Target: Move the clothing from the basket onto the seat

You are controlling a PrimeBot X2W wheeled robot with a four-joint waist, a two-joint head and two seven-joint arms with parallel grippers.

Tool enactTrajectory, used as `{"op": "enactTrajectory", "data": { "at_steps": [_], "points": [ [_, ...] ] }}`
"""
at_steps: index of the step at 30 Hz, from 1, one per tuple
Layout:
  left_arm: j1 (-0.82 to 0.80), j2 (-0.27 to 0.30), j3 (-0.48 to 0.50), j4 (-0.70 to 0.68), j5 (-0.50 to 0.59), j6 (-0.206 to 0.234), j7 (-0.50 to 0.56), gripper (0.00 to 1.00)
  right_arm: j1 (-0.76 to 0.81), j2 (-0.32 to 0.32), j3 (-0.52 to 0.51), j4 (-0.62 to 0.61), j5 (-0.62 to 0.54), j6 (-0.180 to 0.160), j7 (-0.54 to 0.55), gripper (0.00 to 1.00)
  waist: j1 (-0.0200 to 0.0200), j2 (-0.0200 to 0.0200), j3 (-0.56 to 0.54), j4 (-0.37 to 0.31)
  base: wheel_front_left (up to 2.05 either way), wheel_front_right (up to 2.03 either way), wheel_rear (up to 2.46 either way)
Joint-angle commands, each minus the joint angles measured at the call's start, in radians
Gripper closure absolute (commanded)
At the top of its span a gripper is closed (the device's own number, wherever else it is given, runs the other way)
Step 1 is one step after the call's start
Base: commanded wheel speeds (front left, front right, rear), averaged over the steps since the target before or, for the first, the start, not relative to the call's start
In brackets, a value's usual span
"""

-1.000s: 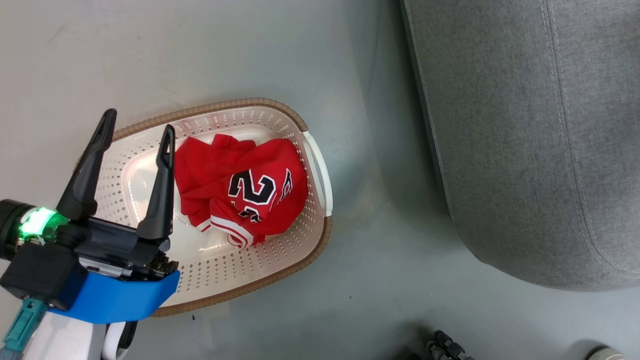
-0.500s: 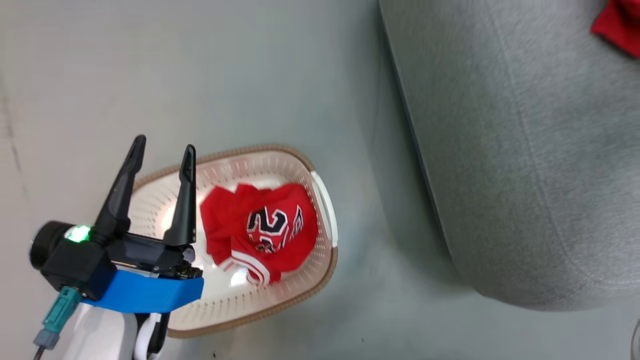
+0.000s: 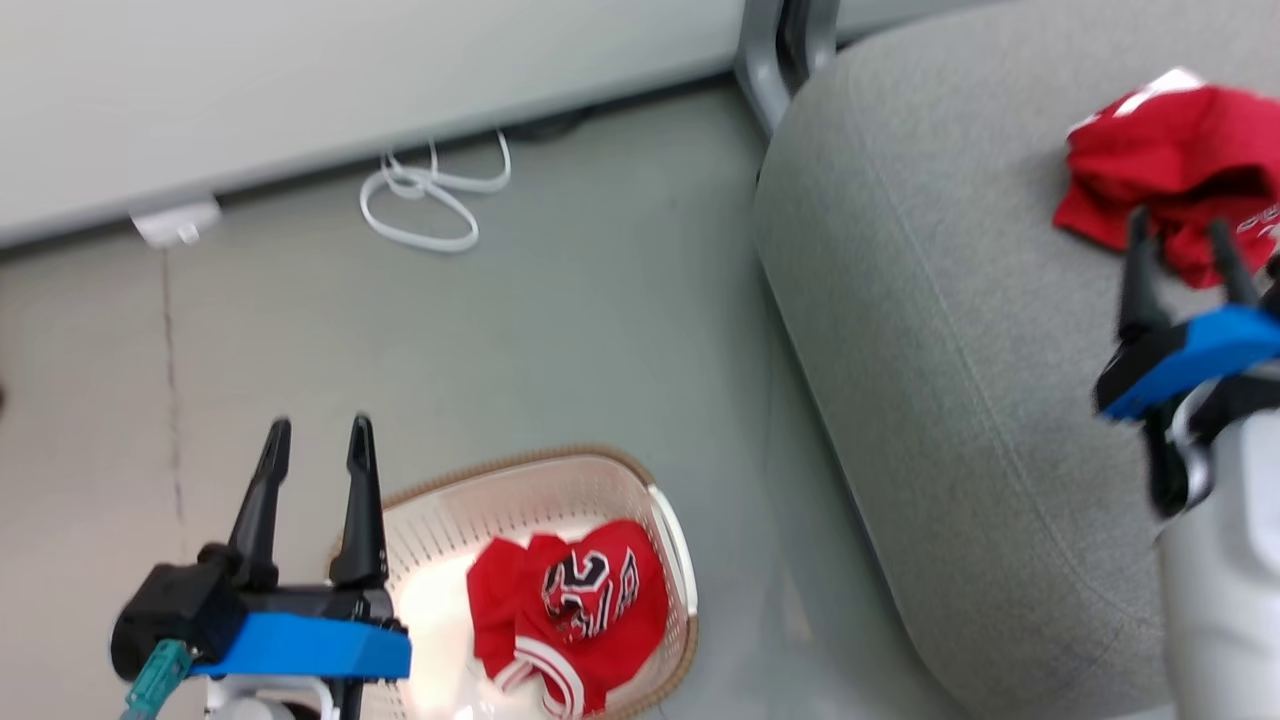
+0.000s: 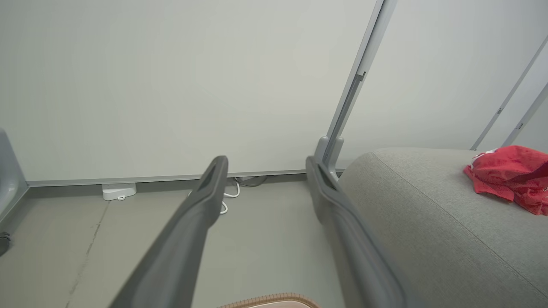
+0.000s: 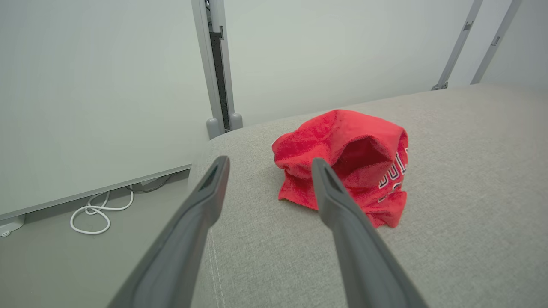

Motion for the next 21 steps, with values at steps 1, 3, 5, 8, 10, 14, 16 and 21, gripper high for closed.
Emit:
{"op": "enactTrajectory", "data": {
  "at_steps": [1,3,5,8,10,14,16,21],
  "points": [
    [0.016,-0.007,0.014,0.016,0.002,-0.004,-0.005,0.00,0.051,0.016,0.024,-0.026,0.021,0.000,-0.017,0.00,0.0003,0.0000,-0.081,0.007,0.00,0.00,0.00],
    [0.029,-0.014,0.034,0.041,-0.002,-0.005,-0.005,0.00,0.117,0.033,0.061,-0.081,0.034,0.000,-0.037,0.00,0.0003,0.0000,-0.110,0.016,0.00,0.00,0.00],
    [0.046,-0.026,0.046,0.059,0.003,-0.006,-0.005,0.00,0.191,0.052,0.093,-0.137,0.055,0.000,-0.048,0.00,0.0003,0.0000,-0.138,0.026,0.00,0.00,0.00],
    [0.065,-0.034,0.062,0.082,0.006,-0.008,-0.005,0.00,0.297,0.071,0.146,-0.224,0.073,0.000,-0.058,0.00,0.0003,0.0000,-0.169,0.041,0.00,0.00,0.00],
    [0.075,-0.040,0.072,0.095,0.006,-0.008,-0.004,0.00,0.359,0.080,0.184,-0.287,0.083,0.000,-0.067,0.00,0.0003,0.0000,-0.183,0.053,0.00,0.00,0.00],
    [0.091,-0.044,0.096,0.117,0.005,-0.009,-0.004,0.00,0.475,0.090,0.245,-0.397,0.091,0.000,-0.073,0.00,0.0003,0.0000,-0.202,0.079,0.00,0.00,0.00],
    [0.096,-0.046,0.107,0.127,0.008,-0.010,-0.004,0.00,0.516,0.092,0.274,-0.439,0.076,0.000,-0.064,0.00,0.0003,0.0000,-0.211,0.092,0.00,0.00,0.00],
    [0.116,-0.048,0.136,0.154,0.014,-0.010,-0.005,0.00,0.600,0.094,0.338,-0.524,0.085,0.000,-0.016,0.00,0.0003,0.0000,-0.238,0.134,0.00,0.00,0.00]
  ]
}}
